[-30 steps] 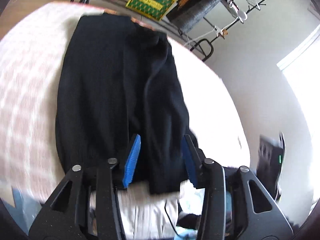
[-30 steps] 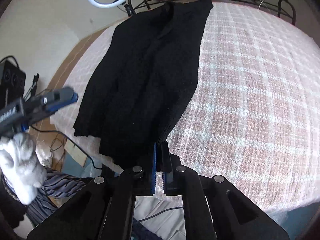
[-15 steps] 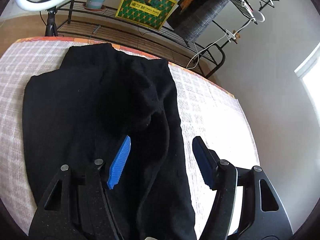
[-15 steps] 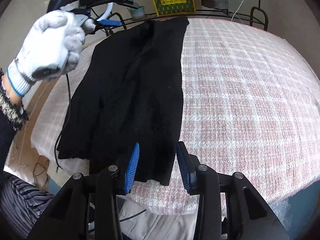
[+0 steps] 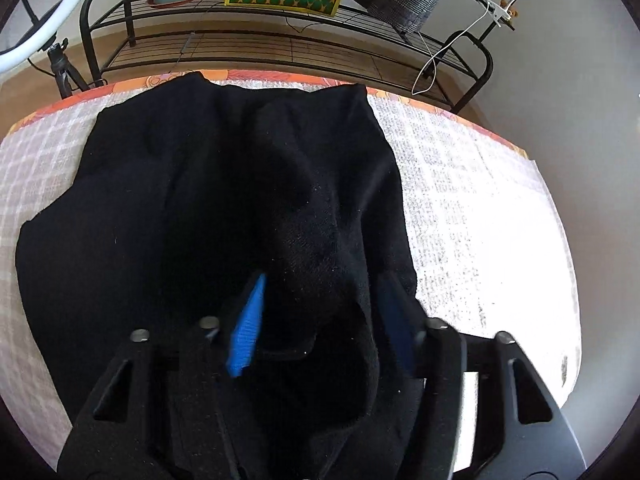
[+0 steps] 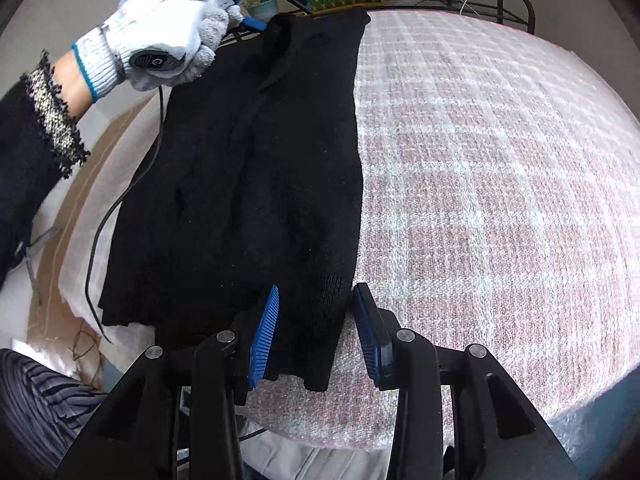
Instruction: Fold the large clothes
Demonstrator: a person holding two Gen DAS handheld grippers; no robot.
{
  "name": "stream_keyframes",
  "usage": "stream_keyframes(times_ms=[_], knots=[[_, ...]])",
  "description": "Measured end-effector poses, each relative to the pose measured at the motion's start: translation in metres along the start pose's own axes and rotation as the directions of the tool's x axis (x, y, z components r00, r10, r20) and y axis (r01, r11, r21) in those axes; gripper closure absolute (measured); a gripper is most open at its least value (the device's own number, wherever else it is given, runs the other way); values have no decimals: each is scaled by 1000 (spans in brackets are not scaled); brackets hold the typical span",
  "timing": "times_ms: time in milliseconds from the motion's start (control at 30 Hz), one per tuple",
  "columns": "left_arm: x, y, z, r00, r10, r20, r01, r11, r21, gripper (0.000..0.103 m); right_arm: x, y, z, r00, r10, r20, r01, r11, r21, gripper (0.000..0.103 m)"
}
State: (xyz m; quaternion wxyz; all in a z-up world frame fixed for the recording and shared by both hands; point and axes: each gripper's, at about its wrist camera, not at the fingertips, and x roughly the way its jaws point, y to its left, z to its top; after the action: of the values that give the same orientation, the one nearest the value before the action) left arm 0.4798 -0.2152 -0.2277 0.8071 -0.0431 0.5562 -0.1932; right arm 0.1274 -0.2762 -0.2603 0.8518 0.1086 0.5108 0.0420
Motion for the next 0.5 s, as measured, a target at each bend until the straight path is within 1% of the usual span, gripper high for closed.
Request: stream_keyframes(times_ms=[33,67,133,167,200,233,267,300,333,367,400,433,500], knots=[[4,-2,0,1000,8,-10,-8,1000,30,92,0,1,-1,1000,-5,2,5,1000,-9,66],[7,-4,0,1000,22,-10,-22,998,54,93,0,1,-1,1000,-4,5,4,1000,-12,66],[4,-6,0,999,41,32,-44,995,94,95,-1,0,-1,1000,4,6,-4,1000,-20,67],[-3,-2,2,997,38,68,-44,995,88,95,-2,-1,-1,1000,3,10,-3,1000,-28,84],[-10,6,5,994,34,108,-41,997,65,95,-2,-2,-1,1000,-3,14,3,999,-34,95],[-14,14,9,989,50,139,-56,997,44,95,-2,-3,-1,1000,13,10,-12,999,-32,100],[-15,26,13,986,64,153,-68,997,24,95,-2,-6,-2,1000,25,10,-25,1000,-18,101],[-10,37,15,990,52,132,-52,999,-4,95,-3,-9,-2,999,38,8,-38,999,-1,101],[-3,46,15,992,55,111,-52,998,-24,95,-3,-11,-3,999,41,7,-41,999,5,101],[2,49,15,992,73,101,-71,997,-23,95,-3,-13,-3,999,45,4,-45,999,9,101],[11,50,13,990,106,90,-107,994,0,95,-3,-14,-3,999,51,2,-51,999,15,101],[17,48,12,990,120,80,-122,992,20,93,-4,-15,-3,998,56,-1,-56,998,19,101],[24,44,11,984,162,71,-165,985,45,86,-1,-17,0,998,60,-7,-60,998,27,101]])
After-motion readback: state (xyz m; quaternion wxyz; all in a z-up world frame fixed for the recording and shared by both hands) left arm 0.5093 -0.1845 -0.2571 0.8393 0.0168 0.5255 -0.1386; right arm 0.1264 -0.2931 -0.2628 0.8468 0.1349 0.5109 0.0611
